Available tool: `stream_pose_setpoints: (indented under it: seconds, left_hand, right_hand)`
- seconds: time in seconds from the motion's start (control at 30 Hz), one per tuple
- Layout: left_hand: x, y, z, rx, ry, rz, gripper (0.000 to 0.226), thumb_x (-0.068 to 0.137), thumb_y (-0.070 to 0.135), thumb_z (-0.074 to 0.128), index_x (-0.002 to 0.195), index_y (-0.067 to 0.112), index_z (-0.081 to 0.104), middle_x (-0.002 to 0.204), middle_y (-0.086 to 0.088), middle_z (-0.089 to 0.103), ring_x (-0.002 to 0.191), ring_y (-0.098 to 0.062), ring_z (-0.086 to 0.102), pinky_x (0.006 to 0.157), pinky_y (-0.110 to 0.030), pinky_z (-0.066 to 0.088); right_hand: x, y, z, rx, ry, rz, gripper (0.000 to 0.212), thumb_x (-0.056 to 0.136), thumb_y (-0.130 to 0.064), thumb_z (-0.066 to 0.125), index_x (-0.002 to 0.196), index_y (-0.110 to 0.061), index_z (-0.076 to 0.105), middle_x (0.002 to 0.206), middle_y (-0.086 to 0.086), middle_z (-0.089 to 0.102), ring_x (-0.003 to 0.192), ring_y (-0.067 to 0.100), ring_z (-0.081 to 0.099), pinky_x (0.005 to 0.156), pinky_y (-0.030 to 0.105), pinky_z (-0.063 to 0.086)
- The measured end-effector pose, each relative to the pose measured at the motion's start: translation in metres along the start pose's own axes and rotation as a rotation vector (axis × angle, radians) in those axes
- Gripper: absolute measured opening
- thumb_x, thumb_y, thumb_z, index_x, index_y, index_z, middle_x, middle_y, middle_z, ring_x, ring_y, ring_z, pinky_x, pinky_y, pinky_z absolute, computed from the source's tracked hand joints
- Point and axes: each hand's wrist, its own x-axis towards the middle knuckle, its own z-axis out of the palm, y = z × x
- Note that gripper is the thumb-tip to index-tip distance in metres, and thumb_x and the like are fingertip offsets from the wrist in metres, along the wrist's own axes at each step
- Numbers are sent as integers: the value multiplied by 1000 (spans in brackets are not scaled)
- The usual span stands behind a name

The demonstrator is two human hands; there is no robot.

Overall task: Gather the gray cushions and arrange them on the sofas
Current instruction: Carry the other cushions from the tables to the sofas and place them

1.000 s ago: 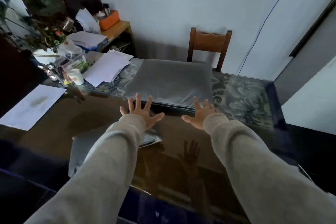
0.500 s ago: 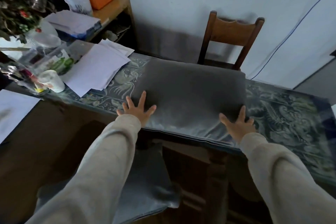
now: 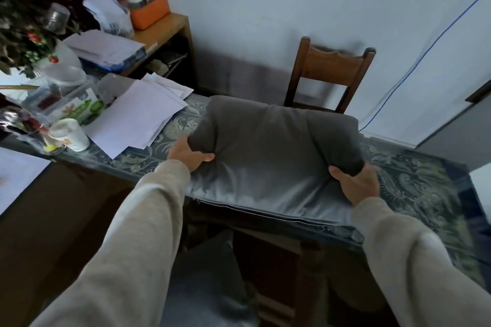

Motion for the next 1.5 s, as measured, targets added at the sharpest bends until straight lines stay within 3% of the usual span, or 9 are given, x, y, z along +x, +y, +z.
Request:
stream_pose_setpoints:
  seconds: [0.2, 0.33, 0.43, 0.6, 0.77, 0.9, 1.07, 1.2, 1.5]
  left_hand:
    - [-48, 29, -61, -95, 26, 81, 101, 71, 23, 94, 155, 13, 39, 153, -14, 51, 136, -36, 51, 106, -40, 41]
    - [-112, 51, -118, -183, 47, 171, 113, 61, 12, 98, 157, 17, 39, 153, -14, 51, 138, -36, 48, 111, -42, 39]
    - [-175, 49, -153, -295, -50, 162, 123, 28, 16, 99, 143, 9, 57, 137, -18, 66, 129, -36, 59, 112, -54, 45]
    - [-288, 21, -173, -492, -150, 130, 95, 39, 6, 98, 129, 8, 66, 126, -23, 72, 113, -37, 70, 102, -61, 52]
    - [-441, -56, -188, -650, 117, 58, 75, 48, 0, 94, 119, 3, 70, 118, -26, 74, 112, -42, 70, 105, -63, 49]
    - [-520, -133, -209, -742, 371, 63, 78, 40, 10, 98, 114, 13, 72, 104, -11, 81, 103, -33, 75, 102, -53, 52]
    - [-701, -242, -254, -825, 675, 22, 103, 24, 33, 108, 120, 18, 74, 115, -14, 79, 108, -36, 74, 102, -55, 52]
    - [-846, -306, -279, -829, 927, -74, 96, 21, 36, 107, 111, 23, 78, 110, -10, 80, 101, -29, 75, 99, -49, 55]
    - [-1201, -445, -301, -722, 1485, -233, 54, 73, -9, 84, 124, 1, 68, 122, -22, 72, 110, -33, 68, 87, -36, 61]
  right_hand:
    - [-41, -37, -44, 166, 51, -82, 73, 76, -33, 93, 135, -6, 60, 128, 16, 67, 118, 37, 62, 104, 54, 50]
    - [-94, -43, -87, 418, 144, -258, 48, 70, -34, 96, 102, -33, 61, 96, -10, 67, 88, 18, 66, 78, 36, 51]
    - [-117, -37, -126, 678, -113, -130, 84, 66, -51, 92, 134, -23, 53, 124, 5, 67, 109, 25, 67, 98, 45, 54]
    - [-157, -49, -171, 640, -477, -144, 116, 45, -62, 98, 144, -15, 60, 139, 6, 67, 122, 28, 66, 110, 49, 50]
    - [-247, -59, -171, 494, -606, -318, 108, 49, -77, 91, 139, -24, 65, 139, -1, 65, 130, 30, 60, 113, 51, 45]
    - [-309, -61, -149, 498, -707, -367, 75, 43, -81, 90, 102, -40, 70, 111, -15, 73, 113, 20, 68, 103, 45, 53]
    - [-451, -87, -106, 393, -993, -507, 106, 33, -85, 87, 120, -26, 72, 119, -3, 75, 111, 21, 69, 105, 42, 52]
    - [-576, -109, -66, 295, -1229, -638, 90, 31, -64, 98, 107, -21, 78, 108, 0, 81, 105, 26, 75, 104, 49, 54]
    - [-980, -93, -6, 274, -1663, -913, 87, 37, -54, 101, 112, -15, 78, 105, 0, 82, 101, 24, 76, 100, 46, 57]
